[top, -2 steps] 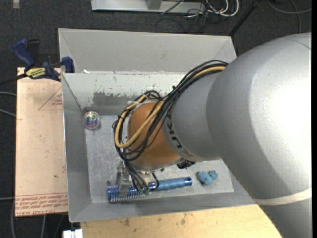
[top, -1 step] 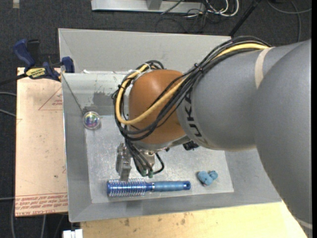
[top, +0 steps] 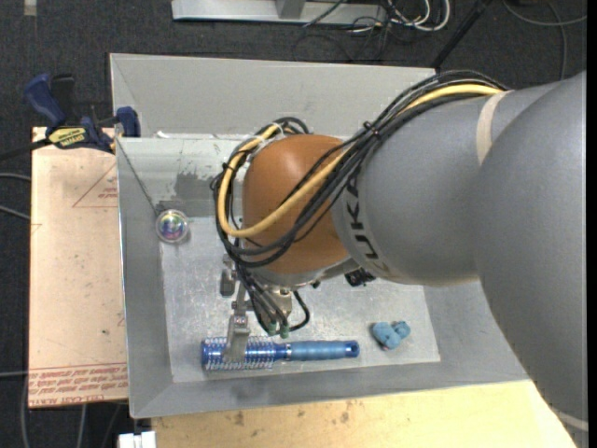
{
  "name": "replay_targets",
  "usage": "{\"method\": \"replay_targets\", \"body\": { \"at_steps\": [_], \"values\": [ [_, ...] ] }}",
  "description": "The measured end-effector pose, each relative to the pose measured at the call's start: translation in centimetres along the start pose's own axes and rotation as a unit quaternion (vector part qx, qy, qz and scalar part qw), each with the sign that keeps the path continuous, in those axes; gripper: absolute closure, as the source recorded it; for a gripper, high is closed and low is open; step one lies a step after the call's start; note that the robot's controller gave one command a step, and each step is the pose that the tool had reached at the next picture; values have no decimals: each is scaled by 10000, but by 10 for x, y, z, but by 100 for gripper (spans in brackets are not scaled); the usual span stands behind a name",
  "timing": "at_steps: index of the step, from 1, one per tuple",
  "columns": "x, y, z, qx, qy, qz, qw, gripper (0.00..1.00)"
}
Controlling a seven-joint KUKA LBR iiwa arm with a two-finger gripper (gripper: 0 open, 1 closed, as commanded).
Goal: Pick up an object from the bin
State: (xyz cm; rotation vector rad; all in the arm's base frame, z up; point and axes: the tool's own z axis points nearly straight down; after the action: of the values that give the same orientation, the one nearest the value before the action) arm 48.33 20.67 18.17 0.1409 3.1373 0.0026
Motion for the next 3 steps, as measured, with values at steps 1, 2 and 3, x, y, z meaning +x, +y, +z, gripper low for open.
{"method": "replay_targets", "body": {
  "at_steps": [1,2,3],
  "values": [
    [-12,-33,102,7,9,-2571,9664,0],
    [-11,-32,101,0,11,-2574,9663,100],
    [-29,-26,8,-5,-39,-2555,9668,100]
  ]
}}
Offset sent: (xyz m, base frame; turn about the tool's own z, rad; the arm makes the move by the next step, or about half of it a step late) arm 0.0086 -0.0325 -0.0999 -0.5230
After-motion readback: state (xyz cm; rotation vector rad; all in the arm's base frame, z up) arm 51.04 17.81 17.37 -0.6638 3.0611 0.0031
